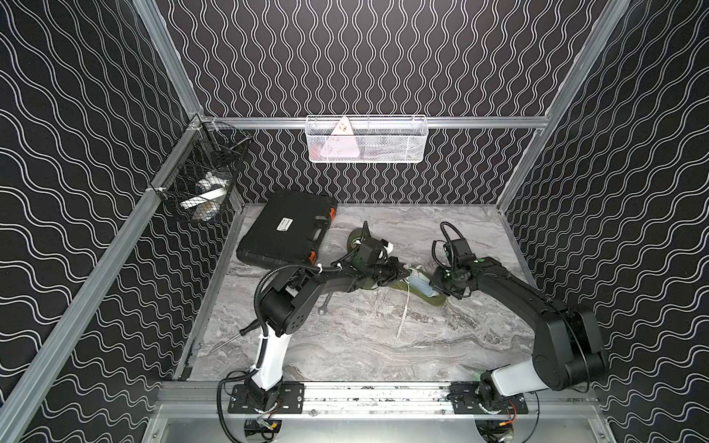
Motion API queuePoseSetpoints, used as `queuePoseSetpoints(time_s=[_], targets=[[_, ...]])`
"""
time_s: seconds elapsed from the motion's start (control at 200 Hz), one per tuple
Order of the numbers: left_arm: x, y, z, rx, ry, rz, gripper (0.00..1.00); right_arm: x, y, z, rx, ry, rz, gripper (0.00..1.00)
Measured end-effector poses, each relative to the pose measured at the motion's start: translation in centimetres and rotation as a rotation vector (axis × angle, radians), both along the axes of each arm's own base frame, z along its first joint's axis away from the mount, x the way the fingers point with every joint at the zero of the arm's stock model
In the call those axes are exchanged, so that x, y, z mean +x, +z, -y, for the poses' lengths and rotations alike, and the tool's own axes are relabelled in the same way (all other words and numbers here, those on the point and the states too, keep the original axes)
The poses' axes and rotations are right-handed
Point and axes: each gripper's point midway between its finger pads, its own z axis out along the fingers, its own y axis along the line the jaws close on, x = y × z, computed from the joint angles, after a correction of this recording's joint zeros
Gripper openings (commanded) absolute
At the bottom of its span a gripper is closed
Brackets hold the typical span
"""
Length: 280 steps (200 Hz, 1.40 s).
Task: Insert the insole into the shoe
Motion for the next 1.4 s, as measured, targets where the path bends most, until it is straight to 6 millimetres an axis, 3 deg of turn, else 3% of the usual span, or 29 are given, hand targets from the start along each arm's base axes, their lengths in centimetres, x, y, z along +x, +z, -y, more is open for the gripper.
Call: queuePoseSetpoints(time_s=[0.28, 0.53, 0.716, 0.886, 1.001, 1.186, 1.266, 1.401], targets=[[0.0, 0.0, 0.1, -0.004, -0.003, -0.002, 0.00, 0.4, -1.0, -1.7, -0.021, 0.070, -0.017, 0.00], [0.0, 0.0, 0.1, -0.007, -0.006, 0.001, 0.00, -0.7, -2.5, 1.5, -0.194, -0.014, -0.101, 0.00], [-0.2, 0.2, 0.2, -0.017, -0.019, 0.001, 0.00, -0.7, -1.3, 2.2, -0.229, -0.035, -0.077, 0.38], [-0.3, 0.1, 0.3, -0.017, -0.022, -0.001, 0.00, -0.8, 1.6, 2.2, -0.238, -0.031, -0.025, 0.50], [-0.3, -0.1, 0.3, -0.017, -0.023, 0.000, 0.00, -1.2, 2.6, 2.6, -0.262, -0.028, -0.029, 0.49], [-0.4, -0.3, 0.2, -0.015, -0.024, -0.004, 0.00, -1.6, 2.8, 1.9, -0.242, -0.002, -0.036, 0.30], [-0.4, -0.3, 0.2, -0.016, -0.024, -0.003, 0.00, -1.3, 1.5, 1.2, -0.217, 0.008, -0.056, 0.26], [-0.6, -0.5, 0.1, -0.014, -0.028, -0.004, 0.00, -1.7, -2.5, 0.5, -0.196, 0.025, -0.150, 0.24]])
